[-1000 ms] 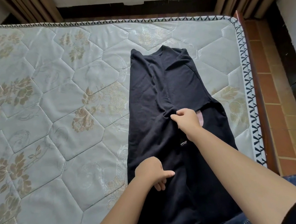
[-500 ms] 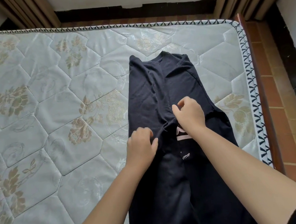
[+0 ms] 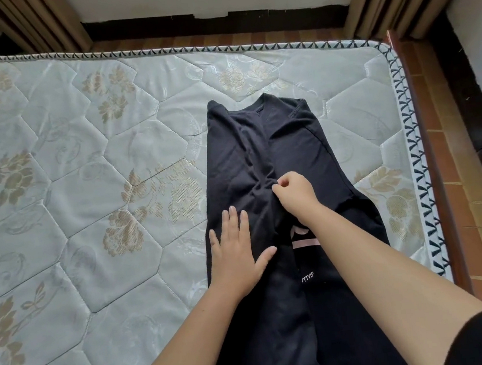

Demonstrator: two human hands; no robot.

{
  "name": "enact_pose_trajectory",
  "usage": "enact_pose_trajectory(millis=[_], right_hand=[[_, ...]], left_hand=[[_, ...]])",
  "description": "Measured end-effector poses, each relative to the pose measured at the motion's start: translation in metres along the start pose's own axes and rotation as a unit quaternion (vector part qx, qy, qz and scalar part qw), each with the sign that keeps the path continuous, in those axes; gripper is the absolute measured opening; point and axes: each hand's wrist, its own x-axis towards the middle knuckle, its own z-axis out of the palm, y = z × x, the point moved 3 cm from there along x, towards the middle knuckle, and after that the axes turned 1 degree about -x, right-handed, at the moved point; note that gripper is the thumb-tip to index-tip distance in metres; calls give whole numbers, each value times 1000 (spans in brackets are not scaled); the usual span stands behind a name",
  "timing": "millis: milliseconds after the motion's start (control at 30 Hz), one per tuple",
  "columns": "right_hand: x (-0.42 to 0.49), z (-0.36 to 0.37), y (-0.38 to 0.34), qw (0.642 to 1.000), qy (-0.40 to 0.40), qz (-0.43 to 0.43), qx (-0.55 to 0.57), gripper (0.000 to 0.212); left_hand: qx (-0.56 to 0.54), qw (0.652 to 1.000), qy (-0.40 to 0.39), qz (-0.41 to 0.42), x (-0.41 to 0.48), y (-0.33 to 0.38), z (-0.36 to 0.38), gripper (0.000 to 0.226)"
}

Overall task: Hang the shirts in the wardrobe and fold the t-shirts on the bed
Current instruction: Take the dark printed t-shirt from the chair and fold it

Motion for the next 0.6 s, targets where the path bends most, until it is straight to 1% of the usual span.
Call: enact_pose_trajectory(millis=[33, 100, 133, 167, 200, 233, 267, 300, 367, 400, 433, 467, 533, 600], right_hand=[[3, 1, 3, 1000, 13, 13, 1, 18], [7, 1, 3, 998, 21, 37, 43, 38], [8, 1, 1, 997, 19, 44, 61, 46], [10, 1, -1, 996, 10, 51, 67, 48], [11, 1, -4, 997, -1, 50, 64, 44], [13, 2, -8, 998, -6, 41, 56, 32], [15, 2, -11, 998, -5, 32, 51, 14], [17, 1, -13, 999, 3, 25, 44, 1], [21, -2, -14, 1000, 20, 18, 7, 11], [23, -4, -13, 999, 30, 17, -14, 13], [24, -5, -11, 999, 37, 20, -23, 16], [25, -5, -12, 999, 40, 25, -20, 20], [30, -4, -14, 999, 41, 19, -14, 29], [37, -1, -17, 999, 41, 2, -24, 32]], left_hand=[[19, 1000, 10, 5, 0, 0, 2, 103], [25, 999, 26, 15, 1, 0, 9, 98], [27, 999, 36, 28, 1, 0, 11, 95], [31, 998, 38, 43, 0, 1, 12, 93], [30, 997, 50, 59, 0, 1, 14, 91], [19, 995, 68, 76, -2, 2, 11, 88], [-8, 992, 88, 91, -2, 2, 10, 82], [-53, 988, 107, 100, 0, 2, 5, 74], [-125, 972, 167, 106, 9, -1, -9, 53], [-123, 966, 202, 106, 18, -4, -16, 44], [-103, 965, 217, 103, 29, -8, -20, 41], [-74, 970, 212, 97, 41, -13, -23, 42], [-36, 981, 175, 77, 60, -21, -25, 49], [-39, 985, 155, 59, 69, -29, -16, 56]])
